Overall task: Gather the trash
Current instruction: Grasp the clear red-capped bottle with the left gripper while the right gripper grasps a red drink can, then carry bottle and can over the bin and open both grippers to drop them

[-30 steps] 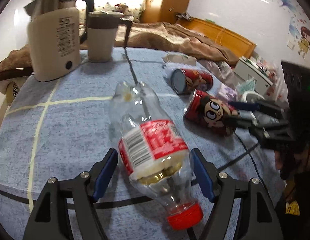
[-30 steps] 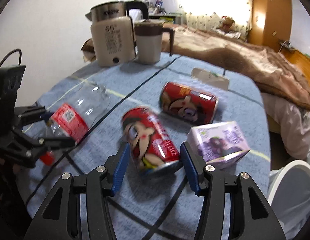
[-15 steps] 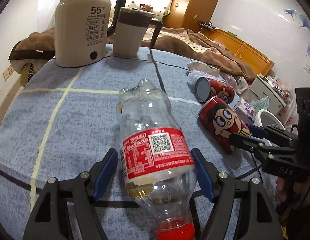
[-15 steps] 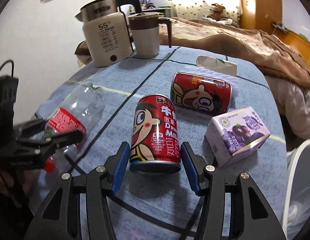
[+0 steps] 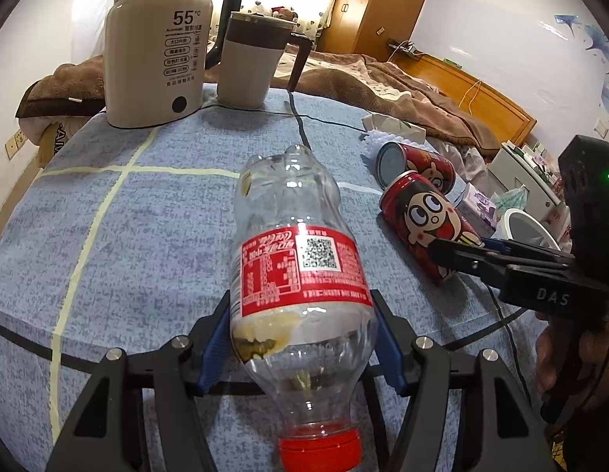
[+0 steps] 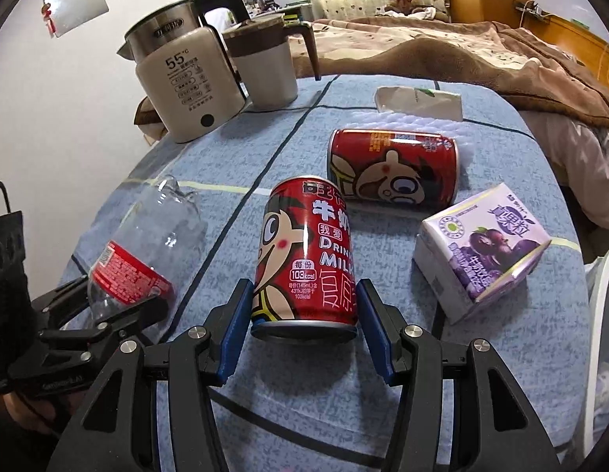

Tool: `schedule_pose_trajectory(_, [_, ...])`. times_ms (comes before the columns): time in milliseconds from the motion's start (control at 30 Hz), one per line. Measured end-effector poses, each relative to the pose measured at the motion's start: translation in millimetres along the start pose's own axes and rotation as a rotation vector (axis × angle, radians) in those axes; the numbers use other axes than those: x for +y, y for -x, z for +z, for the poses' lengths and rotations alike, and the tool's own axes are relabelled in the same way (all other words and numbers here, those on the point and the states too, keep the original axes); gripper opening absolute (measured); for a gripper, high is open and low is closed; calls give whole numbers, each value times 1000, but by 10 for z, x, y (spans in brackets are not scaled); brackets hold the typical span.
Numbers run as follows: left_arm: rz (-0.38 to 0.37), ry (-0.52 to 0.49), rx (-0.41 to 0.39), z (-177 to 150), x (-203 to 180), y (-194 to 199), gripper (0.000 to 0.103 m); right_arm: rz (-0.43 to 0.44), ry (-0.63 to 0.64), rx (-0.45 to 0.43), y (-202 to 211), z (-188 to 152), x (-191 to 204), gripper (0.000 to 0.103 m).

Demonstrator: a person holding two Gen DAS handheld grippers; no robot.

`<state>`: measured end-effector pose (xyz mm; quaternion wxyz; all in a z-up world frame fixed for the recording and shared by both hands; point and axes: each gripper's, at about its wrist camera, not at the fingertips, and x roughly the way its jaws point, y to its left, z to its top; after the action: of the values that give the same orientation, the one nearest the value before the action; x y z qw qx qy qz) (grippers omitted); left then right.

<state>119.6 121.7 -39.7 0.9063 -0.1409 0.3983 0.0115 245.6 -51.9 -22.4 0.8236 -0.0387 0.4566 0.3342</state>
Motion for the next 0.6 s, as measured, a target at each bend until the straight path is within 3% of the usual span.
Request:
schedule_pose_trajectory(100, [0,-2,-1,-3,-1,2,66,21,-28,15,-25,-13,-26,54])
schedule_pose_trajectory(600, [-20,-50,-25,-109,-107,120,65,-24,-35,-108,436,-339,-15,53])
